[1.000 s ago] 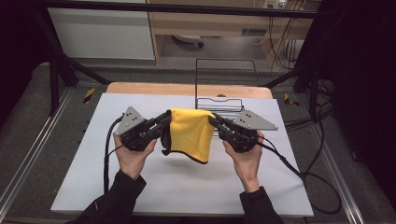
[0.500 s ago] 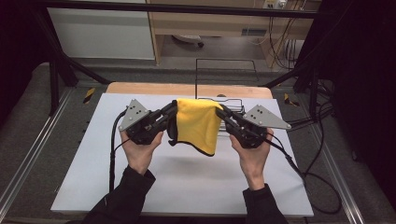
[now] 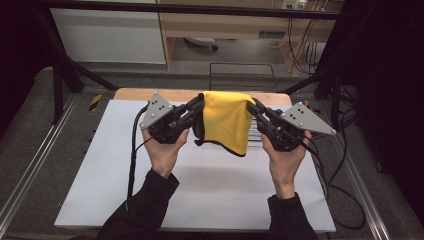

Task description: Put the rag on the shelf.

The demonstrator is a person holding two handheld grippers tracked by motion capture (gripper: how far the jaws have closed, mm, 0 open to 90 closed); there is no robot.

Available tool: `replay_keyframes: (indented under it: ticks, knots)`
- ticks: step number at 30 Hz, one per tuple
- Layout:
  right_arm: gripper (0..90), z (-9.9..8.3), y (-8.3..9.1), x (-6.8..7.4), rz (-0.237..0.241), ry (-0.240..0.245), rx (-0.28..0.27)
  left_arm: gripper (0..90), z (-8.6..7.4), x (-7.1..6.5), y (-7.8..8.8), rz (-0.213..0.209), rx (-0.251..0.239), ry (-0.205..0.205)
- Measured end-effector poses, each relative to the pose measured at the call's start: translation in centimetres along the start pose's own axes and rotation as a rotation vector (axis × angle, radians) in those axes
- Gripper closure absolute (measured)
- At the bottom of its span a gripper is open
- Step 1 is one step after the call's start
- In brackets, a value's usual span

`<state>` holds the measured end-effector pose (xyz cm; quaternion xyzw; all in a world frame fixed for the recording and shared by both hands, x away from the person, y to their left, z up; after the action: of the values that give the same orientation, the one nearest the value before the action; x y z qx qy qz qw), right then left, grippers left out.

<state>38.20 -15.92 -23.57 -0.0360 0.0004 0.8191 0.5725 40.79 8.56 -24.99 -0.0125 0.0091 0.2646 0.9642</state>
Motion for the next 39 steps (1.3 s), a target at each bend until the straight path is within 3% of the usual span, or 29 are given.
replay_keyframes:
  ticks: [24, 39]
  knots:
    - [83.7, 5.6, -0.8, -3.7, -0.089, -0.014, -0.103, 81.3, 6.4, -0.2, -4.2, -0.022, -0.074, -0.041]
    - [83.6, 9.7, -2.8, -6.1, -0.124, -0.007, -0.131, 81.4, 10.5, 0.5, -6.6, -0.005, -0.088, -0.084]
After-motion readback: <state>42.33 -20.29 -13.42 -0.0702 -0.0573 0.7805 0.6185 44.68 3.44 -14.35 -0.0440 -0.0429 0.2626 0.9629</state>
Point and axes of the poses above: each handheld gripper's, and its own axes: y roughly backward along the jaws, z roughly out of its top, x roughly to its left, the point moved 3 cm from there along -y, roughly forward along the jaws, and after that the axes turned 15 degrees about -z, right-handed, at the moved point
